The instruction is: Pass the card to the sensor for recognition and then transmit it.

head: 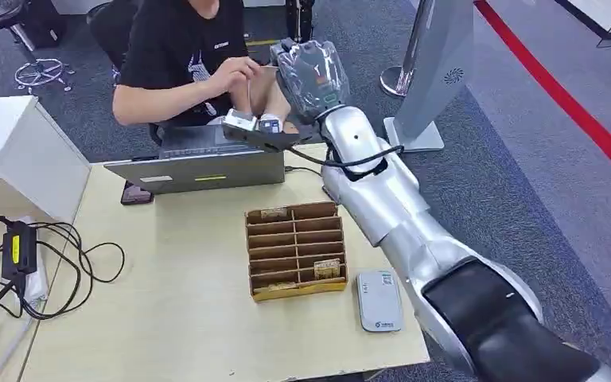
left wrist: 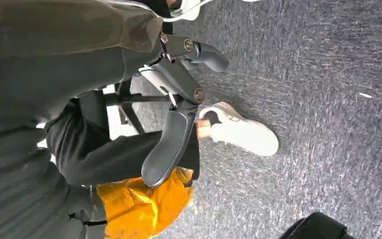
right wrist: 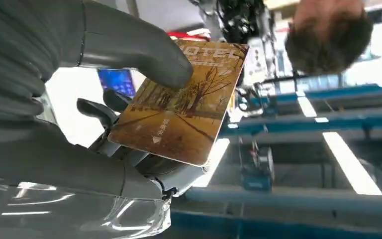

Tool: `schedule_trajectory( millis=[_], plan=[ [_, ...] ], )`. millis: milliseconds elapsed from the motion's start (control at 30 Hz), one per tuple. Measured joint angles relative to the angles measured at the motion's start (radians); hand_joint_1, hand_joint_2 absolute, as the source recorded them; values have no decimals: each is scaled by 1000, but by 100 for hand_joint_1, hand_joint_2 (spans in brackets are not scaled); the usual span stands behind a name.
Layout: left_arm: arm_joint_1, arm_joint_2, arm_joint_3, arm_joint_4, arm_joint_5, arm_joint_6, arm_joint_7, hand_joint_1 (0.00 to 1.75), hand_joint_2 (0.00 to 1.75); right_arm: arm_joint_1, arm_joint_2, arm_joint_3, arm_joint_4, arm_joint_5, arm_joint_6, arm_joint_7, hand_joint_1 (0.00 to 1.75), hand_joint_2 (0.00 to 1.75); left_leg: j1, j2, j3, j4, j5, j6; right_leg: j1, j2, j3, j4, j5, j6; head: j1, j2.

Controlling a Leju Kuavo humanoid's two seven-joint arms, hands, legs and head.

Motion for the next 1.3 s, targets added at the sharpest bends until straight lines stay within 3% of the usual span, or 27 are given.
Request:
schedule_trajectory(
  millis=[100,233,400,533,733,900,1133,1300],
  plan=[
    [21,7,5,2,32,38,-12,0,175,139,-63,23,-177,-44,8,-22,175,175,0,-1,0,0,0,0,0,-1,0,-1,0,0,0,0],
    [62,25,32,4,67,78,-19,0,175,327,-170,24,-371,-303,124,-121,175,175,0,0,-1,0,-1,1,0,0,-1,-2,0,0,0,0],
    [104,46,69,7,91,110,-30,0,175,493,-283,-43,-538,-604,290,-282,175,175,0,0,-1,0,-1,1,0,-1,-1,-3,0,0,1,0],
    [129,58,97,8,104,123,-37,0,175,601,-356,-135,-608,-721,401,-367,175,175,0,0,-1,0,-1,1,0,-1,-1,-3,0,1,0,0],
    [147,66,125,8,106,131,-39,0,175,698,-439,-260,-636,-782,521,-433,175,175,0,0,-1,0,-1,1,0,-1,-1,-3,0,1,0,0],
    [150,68,135,8,95,132,-45,0,175,749,-493,-324,-647,-778,595,-453,175,175,0,0,-2,0,-1,1,0,-1,-1,-3,0,1,0,0],
    [149,68,137,8,73,118,-47,0,175,753,-588,-311,-633,-740,704,-452,175,175,0,0,-2,0,-1,1,0,-1,0,-3,0,1,0,0],
    [143,68,137,8,48,105,-47,0,175,728,-663,-239,-614,-731,781,-447,175,175,0,0,-2,0,-1,1,0,-1,0,-3,0,1,0,0]
  ],
)
